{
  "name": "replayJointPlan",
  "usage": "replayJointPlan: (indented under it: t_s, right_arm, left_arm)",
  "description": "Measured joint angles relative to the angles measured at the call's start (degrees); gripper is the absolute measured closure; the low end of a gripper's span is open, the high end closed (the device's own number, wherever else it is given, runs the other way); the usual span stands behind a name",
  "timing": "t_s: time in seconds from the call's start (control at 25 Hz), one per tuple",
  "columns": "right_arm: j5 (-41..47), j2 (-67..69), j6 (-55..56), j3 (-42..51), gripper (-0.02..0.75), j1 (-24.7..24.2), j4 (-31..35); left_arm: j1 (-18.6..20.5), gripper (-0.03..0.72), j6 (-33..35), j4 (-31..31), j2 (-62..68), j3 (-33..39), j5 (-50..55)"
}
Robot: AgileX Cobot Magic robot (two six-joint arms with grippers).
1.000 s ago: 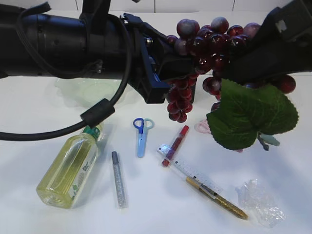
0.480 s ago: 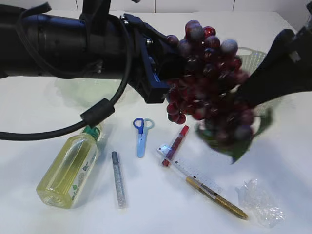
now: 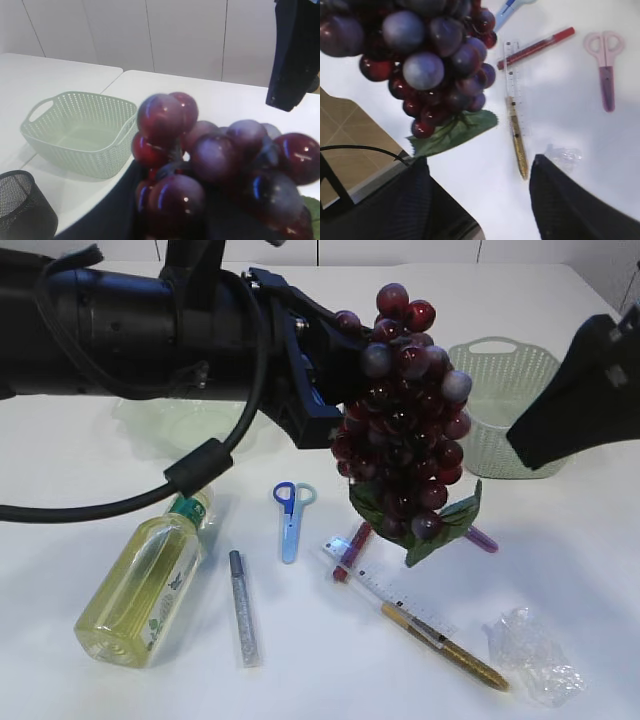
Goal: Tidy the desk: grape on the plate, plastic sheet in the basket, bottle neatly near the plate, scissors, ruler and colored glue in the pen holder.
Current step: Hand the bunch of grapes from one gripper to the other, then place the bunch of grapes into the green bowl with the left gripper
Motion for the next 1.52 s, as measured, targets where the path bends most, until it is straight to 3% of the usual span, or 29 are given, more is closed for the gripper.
replayJointPlan:
  t_s: [0.44,0.8,0.96,1.32,1.52]
  right_arm:
    - [0.12,0.0,12.74,0.0,0.247,0.0,-21.3]
    - [0.12,0.0,13.33,0.0,0.246,0.0,-22.65]
    - [0.12,0.0,13.46,0.0,0.247,0.0,-22.7]
    - [0.15,0.0,13.59,0.0,0.248,0.0,-22.79]
    - [0.24,0.0,13.59,0.0,0.248,0.0,-22.79]
  left_arm:
    - [0.0,0.515,0.04,0.0,0.0,0.0,-5.99]
    - [0.6,0.517,0.04,-0.72,0.06,-4.54,-18.04]
    - [4.57,0.517,-2.33,-1.13,0.06,-6.21,-18.62]
    - [19.65,0.517,-6.46,-1.25,0.71,-9.08,-18.67]
    - [23.49,0.517,-6.46,-1.25,5.01,-12.79,-18.67]
